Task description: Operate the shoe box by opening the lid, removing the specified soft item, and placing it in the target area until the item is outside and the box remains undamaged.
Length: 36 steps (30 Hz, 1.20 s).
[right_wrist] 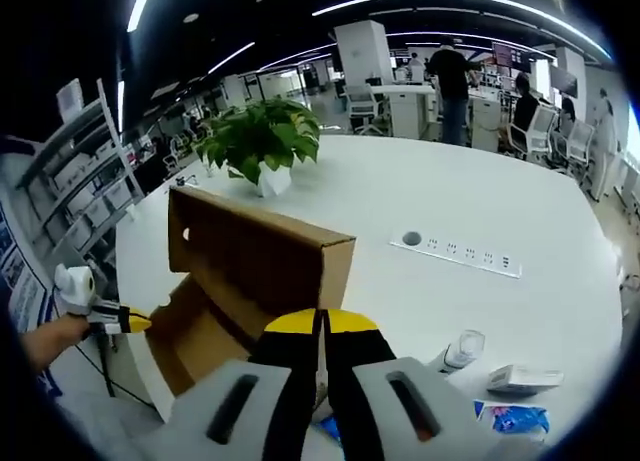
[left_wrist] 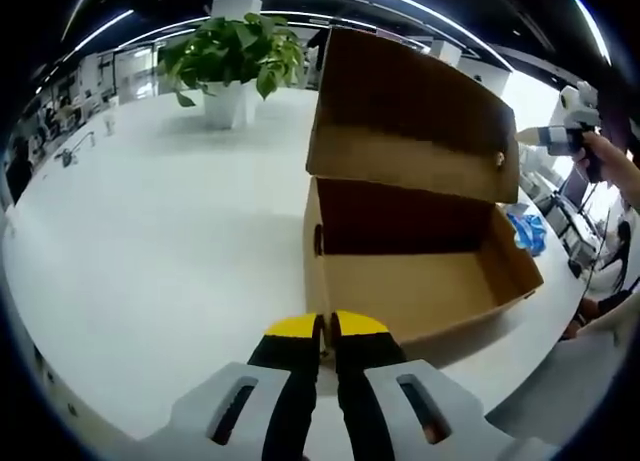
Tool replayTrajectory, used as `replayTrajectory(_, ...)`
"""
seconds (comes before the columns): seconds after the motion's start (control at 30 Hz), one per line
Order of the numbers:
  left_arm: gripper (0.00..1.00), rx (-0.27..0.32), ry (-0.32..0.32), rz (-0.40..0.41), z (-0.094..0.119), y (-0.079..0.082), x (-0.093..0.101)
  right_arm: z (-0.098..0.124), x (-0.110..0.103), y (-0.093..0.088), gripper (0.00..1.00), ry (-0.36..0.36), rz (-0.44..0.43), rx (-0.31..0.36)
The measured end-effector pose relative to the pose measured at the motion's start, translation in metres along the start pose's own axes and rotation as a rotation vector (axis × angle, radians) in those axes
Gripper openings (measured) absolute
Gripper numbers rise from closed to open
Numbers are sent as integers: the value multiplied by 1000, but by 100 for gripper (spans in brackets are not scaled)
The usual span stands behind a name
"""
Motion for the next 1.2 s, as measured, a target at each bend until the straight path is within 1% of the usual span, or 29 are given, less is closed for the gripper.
replayTrajectory(0.13, 2, -5, 1, -8, 0, 1, 0, 5, -5, -6, 0, 1, -3, 17)
replayTrajectory(0.33, 3, 5, -1, -6, 1, 1, 0, 11, -13, -17, 0, 1, -5, 53)
replayTrajectory(0.5, 3, 10, 10, -34, 3, 2, 1, 15, -19, -25, 0, -9, 6, 78)
replayTrajectory(0.6, 2, 26, 11, -34, 6, 3, 0, 17, -22, -30, 0, -14, 7, 94)
replayTrajectory(0.77, 5, 47, 21, -36, 12, 7, 0, 19, -26, -36, 1, -17, 20, 112)
replayTrajectory(0.87, 5, 81, 31, -46, 18, 14, 0, 21, -28, -42, 1, -14, 27, 120)
replayTrajectory(1.0, 7, 148, 38, -55, 32, 31, 2, 22, -32, -48, 1, -17, 37, 118)
replayTrajectory(1.2, 10, 210, 48, -101, 49, 55, 2, 23, -36, -56, 1, -24, 53, 125)
Point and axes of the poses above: the point that each gripper's makers call its tool centre point, and the gripper's own axes: z roughly backward along the fingers, x roughly to its right, y roughly out of its top, the point moved 8 cm from there along z, roughly backward along the fingers, and after that the axes turned 15 degrees about -x, right-handed, at the moved point
